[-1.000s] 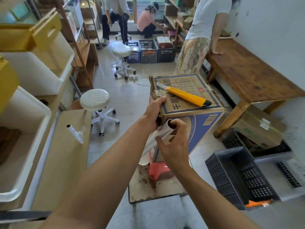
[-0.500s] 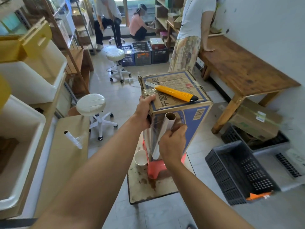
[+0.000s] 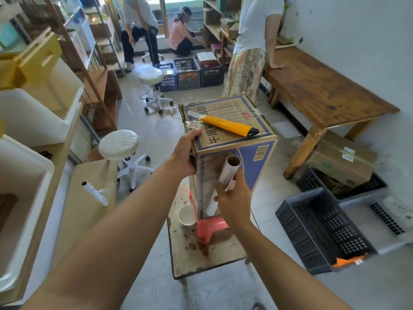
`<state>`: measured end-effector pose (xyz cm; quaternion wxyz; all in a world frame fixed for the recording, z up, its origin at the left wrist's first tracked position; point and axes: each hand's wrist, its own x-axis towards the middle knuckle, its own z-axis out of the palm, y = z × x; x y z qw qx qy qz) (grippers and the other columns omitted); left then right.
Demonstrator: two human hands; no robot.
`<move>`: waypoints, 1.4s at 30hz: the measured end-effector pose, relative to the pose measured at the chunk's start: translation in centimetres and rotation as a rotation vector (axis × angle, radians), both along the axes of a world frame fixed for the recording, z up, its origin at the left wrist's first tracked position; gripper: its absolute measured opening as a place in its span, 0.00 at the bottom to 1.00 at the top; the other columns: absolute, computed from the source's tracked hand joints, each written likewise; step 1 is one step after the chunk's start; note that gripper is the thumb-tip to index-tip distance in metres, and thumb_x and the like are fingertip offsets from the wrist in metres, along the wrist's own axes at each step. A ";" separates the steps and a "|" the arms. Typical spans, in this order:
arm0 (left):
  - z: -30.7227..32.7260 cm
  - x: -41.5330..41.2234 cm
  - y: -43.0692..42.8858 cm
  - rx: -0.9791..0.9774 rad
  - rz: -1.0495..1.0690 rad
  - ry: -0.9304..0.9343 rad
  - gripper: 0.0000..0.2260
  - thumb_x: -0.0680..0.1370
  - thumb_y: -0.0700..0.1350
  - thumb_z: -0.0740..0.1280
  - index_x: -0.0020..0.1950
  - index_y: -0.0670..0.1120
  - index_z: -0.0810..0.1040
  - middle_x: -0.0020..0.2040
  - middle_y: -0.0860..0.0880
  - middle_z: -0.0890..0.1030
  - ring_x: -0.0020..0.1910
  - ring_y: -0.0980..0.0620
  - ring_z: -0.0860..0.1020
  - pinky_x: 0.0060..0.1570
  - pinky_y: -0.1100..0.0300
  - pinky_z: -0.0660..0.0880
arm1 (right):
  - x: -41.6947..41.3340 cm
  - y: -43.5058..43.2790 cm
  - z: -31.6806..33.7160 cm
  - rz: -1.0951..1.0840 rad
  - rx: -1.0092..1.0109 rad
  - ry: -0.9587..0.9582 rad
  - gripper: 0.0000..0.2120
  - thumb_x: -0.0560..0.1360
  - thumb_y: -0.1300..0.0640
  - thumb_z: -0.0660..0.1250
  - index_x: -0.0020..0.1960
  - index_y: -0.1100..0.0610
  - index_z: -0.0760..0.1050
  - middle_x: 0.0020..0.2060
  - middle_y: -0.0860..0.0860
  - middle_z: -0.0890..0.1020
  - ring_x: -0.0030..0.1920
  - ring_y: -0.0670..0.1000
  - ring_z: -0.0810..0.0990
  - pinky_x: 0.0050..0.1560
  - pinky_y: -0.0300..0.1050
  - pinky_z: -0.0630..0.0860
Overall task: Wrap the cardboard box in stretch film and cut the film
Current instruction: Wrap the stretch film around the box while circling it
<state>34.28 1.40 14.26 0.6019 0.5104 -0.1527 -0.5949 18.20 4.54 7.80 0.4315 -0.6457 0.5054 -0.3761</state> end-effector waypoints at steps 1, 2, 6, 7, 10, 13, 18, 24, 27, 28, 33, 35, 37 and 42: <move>0.0 0.0 -0.1 0.003 0.002 -0.006 0.16 0.80 0.52 0.59 0.54 0.43 0.82 0.45 0.43 0.86 0.41 0.47 0.84 0.46 0.54 0.79 | -0.7 -0.3 -0.3 0.040 0.013 0.000 0.22 0.75 0.54 0.70 0.64 0.42 0.67 0.55 0.49 0.80 0.42 0.55 0.85 0.39 0.54 0.84; 0.0 0.1 -0.2 0.000 0.003 -0.015 0.16 0.81 0.51 0.59 0.54 0.43 0.81 0.46 0.43 0.86 0.42 0.47 0.84 0.47 0.54 0.79 | -1.4 -0.7 -0.5 0.074 0.045 -0.016 0.20 0.77 0.58 0.68 0.65 0.45 0.66 0.56 0.51 0.79 0.39 0.54 0.86 0.36 0.53 0.84; 0.0 -0.2 -0.3 -0.020 0.021 -0.022 0.18 0.81 0.51 0.58 0.61 0.42 0.79 0.53 0.41 0.85 0.48 0.45 0.83 0.52 0.51 0.78 | -2.6 -2.0 -0.4 0.150 0.219 -0.143 0.24 0.73 0.64 0.72 0.61 0.45 0.67 0.55 0.46 0.78 0.52 0.51 0.83 0.50 0.56 0.82; 0.0 -0.2 -0.3 -0.019 0.023 -0.023 0.20 0.81 0.52 0.58 0.64 0.41 0.78 0.55 0.40 0.84 0.49 0.44 0.83 0.53 0.51 0.78 | -2.6 -2.0 -0.2 0.136 0.239 -0.141 0.26 0.70 0.62 0.76 0.60 0.47 0.68 0.53 0.45 0.78 0.55 0.48 0.80 0.52 0.52 0.81; -0.1 -0.4 -0.1 -0.023 0.011 -0.040 0.22 0.81 0.52 0.57 0.68 0.41 0.76 0.59 0.39 0.82 0.50 0.44 0.82 0.51 0.51 0.78 | -2.2 -1.9 1.1 -0.001 0.179 -0.056 0.23 0.69 0.56 0.79 0.56 0.51 0.68 0.46 0.40 0.77 0.46 0.39 0.76 0.37 0.31 0.71; 0.1 -0.5 0.1 -0.024 0.004 -0.040 0.23 0.81 0.53 0.57 0.69 0.41 0.75 0.63 0.38 0.80 0.53 0.43 0.80 0.51 0.52 0.78 | -1.8 -2.5 1.4 -0.102 0.064 -0.001 0.20 0.70 0.56 0.77 0.55 0.50 0.68 0.46 0.43 0.76 0.45 0.45 0.75 0.39 0.33 0.69; -0.1 -0.4 0.0 -0.041 0.016 -0.031 0.23 0.81 0.52 0.57 0.70 0.41 0.74 0.64 0.38 0.79 0.58 0.41 0.79 0.59 0.48 0.76 | -2.5 -3.0 1.1 -0.118 -0.086 0.142 0.23 0.74 0.58 0.73 0.64 0.56 0.67 0.59 0.54 0.75 0.55 0.54 0.75 0.48 0.42 0.73; -0.1 -0.6 0.0 -0.061 0.029 -0.021 0.22 0.81 0.52 0.57 0.69 0.41 0.74 0.63 0.38 0.80 0.58 0.40 0.79 0.62 0.46 0.73 | -2.7 -3.8 -0.4 -0.154 0.320 -0.153 0.20 0.77 0.61 0.66 0.61 0.45 0.61 0.59 0.50 0.75 0.54 0.56 0.81 0.47 0.51 0.83; -0.1 -0.7 0.0 -0.065 0.043 -0.032 0.20 0.81 0.52 0.57 0.65 0.41 0.77 0.60 0.38 0.81 0.55 0.42 0.80 0.61 0.46 0.74 | -2.6 -4.1 0.0 -0.167 0.354 -0.185 0.26 0.74 0.62 0.71 0.66 0.50 0.63 0.55 0.48 0.74 0.49 0.46 0.77 0.39 0.33 0.73; 0.0 -0.8 0.0 -0.067 0.045 -0.036 0.19 0.82 0.51 0.57 0.64 0.42 0.78 0.58 0.39 0.82 0.54 0.42 0.81 0.59 0.47 0.75 | -2.7 -4.2 0.1 -0.196 0.338 -0.165 0.28 0.73 0.60 0.74 0.66 0.51 0.64 0.54 0.47 0.74 0.49 0.48 0.76 0.41 0.33 0.72; 0.0 -0.9 0.2 -0.083 0.055 -0.048 0.17 0.82 0.51 0.56 0.60 0.42 0.79 0.53 0.41 0.84 0.49 0.45 0.83 0.50 0.51 0.79 | -4.0 -5.4 0.6 -0.286 0.237 -0.061 0.26 0.67 0.53 0.80 0.57 0.52 0.69 0.45 0.47 0.77 0.41 0.47 0.79 0.36 0.39 0.74; 0.0 -0.8 0.2 -0.087 0.045 -0.049 0.17 0.82 0.50 0.56 0.62 0.42 0.78 0.54 0.41 0.84 0.49 0.45 0.83 0.49 0.52 0.79 | -5.0 -5.9 0.3 -0.184 0.112 0.065 0.20 0.69 0.54 0.77 0.56 0.53 0.71 0.46 0.48 0.79 0.44 0.52 0.81 0.38 0.43 0.76; 0.0 -0.9 0.2 -0.077 0.047 -0.043 0.17 0.82 0.50 0.56 0.61 0.42 0.78 0.53 0.42 0.85 0.47 0.46 0.84 0.47 0.53 0.80 | -6.2 -6.3 0.1 -0.081 -0.002 0.132 0.15 0.73 0.56 0.72 0.56 0.54 0.72 0.47 0.48 0.80 0.47 0.52 0.79 0.37 0.39 0.72; 1.0 -0.4 0.1 0.039 0.082 -0.062 0.13 0.82 0.48 0.58 0.58 0.43 0.78 0.50 0.43 0.85 0.43 0.47 0.85 0.48 0.51 0.79 | -8.6 -8.2 0.9 0.125 -0.200 0.210 0.15 0.76 0.59 0.69 0.60 0.58 0.69 0.49 0.50 0.78 0.45 0.49 0.77 0.38 0.30 0.71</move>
